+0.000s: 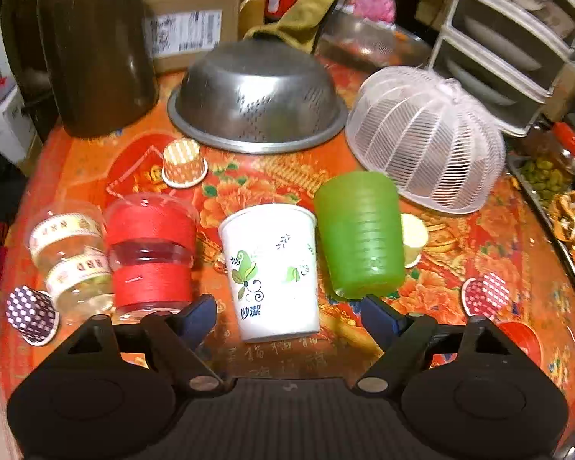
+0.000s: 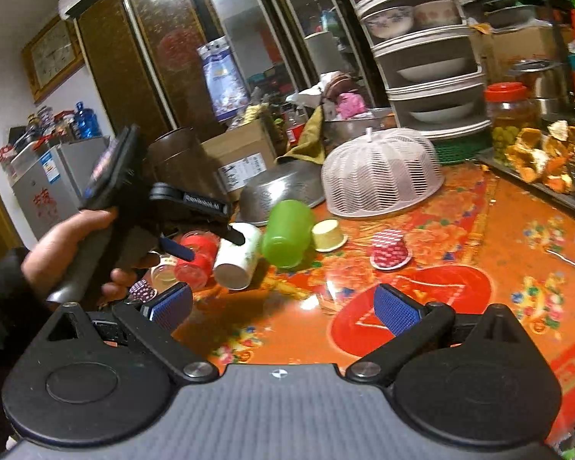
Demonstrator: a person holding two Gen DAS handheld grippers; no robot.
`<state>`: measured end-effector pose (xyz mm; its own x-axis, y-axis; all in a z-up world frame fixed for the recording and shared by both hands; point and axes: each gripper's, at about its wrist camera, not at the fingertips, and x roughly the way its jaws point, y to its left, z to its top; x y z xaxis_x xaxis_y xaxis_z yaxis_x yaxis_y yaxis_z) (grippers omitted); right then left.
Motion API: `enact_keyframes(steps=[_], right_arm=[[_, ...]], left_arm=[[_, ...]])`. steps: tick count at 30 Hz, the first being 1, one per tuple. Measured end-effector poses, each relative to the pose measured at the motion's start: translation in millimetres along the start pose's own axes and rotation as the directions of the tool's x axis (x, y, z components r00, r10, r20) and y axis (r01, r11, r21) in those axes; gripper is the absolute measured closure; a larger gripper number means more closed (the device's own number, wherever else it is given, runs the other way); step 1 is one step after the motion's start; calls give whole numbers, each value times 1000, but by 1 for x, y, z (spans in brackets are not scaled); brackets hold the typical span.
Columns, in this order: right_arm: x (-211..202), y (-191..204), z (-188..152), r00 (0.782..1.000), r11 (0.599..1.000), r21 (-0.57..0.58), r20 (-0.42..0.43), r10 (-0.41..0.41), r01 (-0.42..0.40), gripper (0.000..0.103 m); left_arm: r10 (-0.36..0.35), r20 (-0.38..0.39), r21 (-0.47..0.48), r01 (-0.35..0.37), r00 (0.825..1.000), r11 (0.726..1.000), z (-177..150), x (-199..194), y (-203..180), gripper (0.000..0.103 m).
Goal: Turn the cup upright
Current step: 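Move the left gripper to the lying white paper cup and close on it, then lift the white paper cup off the table with the left gripper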
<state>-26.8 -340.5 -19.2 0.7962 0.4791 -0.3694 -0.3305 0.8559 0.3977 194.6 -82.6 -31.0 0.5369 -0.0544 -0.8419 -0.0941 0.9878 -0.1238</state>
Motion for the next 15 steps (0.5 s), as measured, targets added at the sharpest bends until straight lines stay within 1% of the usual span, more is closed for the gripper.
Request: enact_keyframes(steps=[2,5,7,9,10,13,15], right_arm=[[-1,-6,0,1000,1000,13,3,-3,3,1],[0,-12,-1,1000,1000,24,-1,-9,9,1],[0,-14,-2,1000,1000,29,-2,-8,8,1],[0,-15,-3,1000,999,32,0,-5,5,1],[0,-15,-3,1000,999,33,0,-5,5,1],[-1,-14,-4,1000,999,35,1,-4,4,1],[-2,-14,-4,1000,999,33,5,0,0,1]], left_arm=[[16,-16,-9,-16,1000,1000,1,8,1,18],[32,-31,-19,-32,999,999,2,18,2,22],[30,-39,-22,-31,999,999,1,22,2,29],[41,-45,-6,-41,998,999,0,25,0,38],[48,-47,-2,-48,998,999,-1,26,-1,42],[38,-43,0,-38,998,999,-2,25,-1,42],[43,-28,22,-42,999,999,-3,21,-1,43]])
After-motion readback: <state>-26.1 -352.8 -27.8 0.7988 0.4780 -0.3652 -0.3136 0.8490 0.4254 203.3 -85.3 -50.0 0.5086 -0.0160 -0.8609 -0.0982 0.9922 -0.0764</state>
